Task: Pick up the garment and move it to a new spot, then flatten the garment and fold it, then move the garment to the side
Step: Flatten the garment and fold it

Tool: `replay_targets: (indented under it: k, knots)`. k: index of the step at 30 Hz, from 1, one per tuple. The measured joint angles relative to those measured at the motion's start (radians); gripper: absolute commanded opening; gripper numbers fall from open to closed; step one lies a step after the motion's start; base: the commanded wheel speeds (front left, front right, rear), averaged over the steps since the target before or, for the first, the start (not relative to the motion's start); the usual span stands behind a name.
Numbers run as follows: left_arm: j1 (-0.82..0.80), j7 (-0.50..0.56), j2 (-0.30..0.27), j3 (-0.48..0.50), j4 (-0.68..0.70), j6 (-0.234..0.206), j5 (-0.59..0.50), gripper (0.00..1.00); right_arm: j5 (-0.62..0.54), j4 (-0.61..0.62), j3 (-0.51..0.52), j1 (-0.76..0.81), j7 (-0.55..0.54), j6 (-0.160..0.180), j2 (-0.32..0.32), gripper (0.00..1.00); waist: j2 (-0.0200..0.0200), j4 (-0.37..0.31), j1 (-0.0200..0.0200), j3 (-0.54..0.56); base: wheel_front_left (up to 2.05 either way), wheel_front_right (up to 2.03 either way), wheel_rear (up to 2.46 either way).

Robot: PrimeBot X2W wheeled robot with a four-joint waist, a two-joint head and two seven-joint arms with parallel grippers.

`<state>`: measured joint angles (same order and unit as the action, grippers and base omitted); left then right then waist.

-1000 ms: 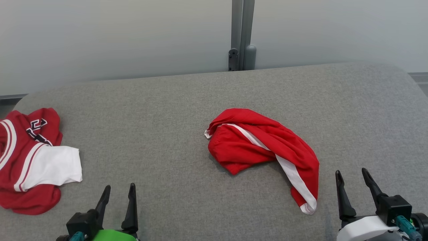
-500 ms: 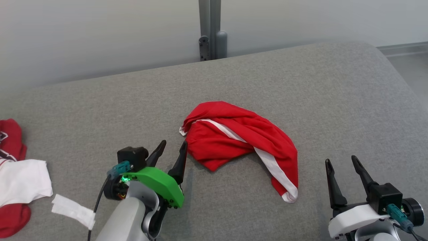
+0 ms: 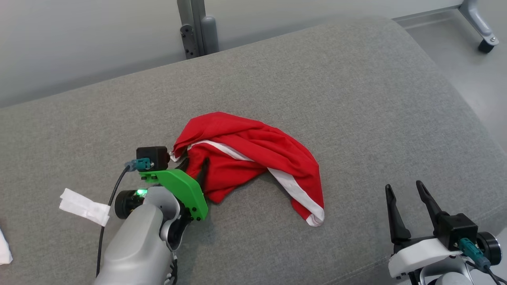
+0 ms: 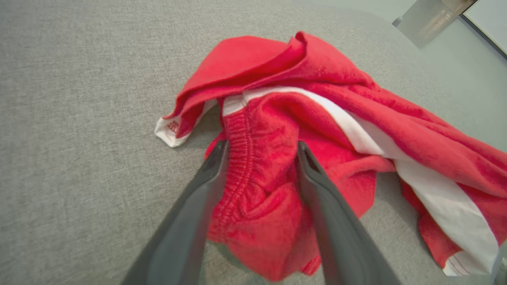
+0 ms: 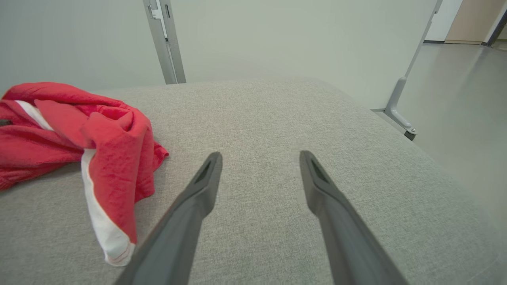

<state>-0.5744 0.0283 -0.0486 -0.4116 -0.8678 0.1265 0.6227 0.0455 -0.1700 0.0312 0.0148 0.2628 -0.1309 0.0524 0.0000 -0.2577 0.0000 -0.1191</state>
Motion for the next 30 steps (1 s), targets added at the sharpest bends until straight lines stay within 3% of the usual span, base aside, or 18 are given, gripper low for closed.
replay_targets:
  k: [9,17,23,29,30]
  knots:
    - [-0.095,-0.088,-0.016,-0.021,0.034,0.001,-0.018,0.00,0.004,-0.001,0.013,0.002,0.000,0.000,-0.002,1.00,0.0000,0.026,0.0000,-0.005,0.00,0.00,0.00]
    - [-0.127,-0.140,-0.074,-0.086,0.210,-0.004,-0.114,0.00,0.004,-0.001,0.021,0.019,0.000,0.000,-0.002,1.00,0.0000,0.077,0.0000,0.026,0.00,0.00,0.00]
    - [0.103,-0.209,-0.178,-0.142,0.421,-0.059,-0.193,0.00,0.006,0.002,0.040,0.055,0.000,0.000,-0.002,1.00,0.0000,0.122,0.0000,0.046,0.00,0.00,0.00]
    - [0.370,-0.278,-0.235,-0.175,0.529,-0.062,-0.213,0.02,0.012,0.001,0.043,0.068,0.000,0.000,-0.002,1.00,0.0000,0.178,0.0000,0.044,0.00,0.00,0.00]
    - [0.401,-0.286,-0.234,-0.178,0.535,-0.052,-0.209,0.11,0.009,0.001,0.042,0.068,0.000,0.000,-0.003,1.00,0.0000,0.188,0.0000,0.043,0.00,0.00,0.00]
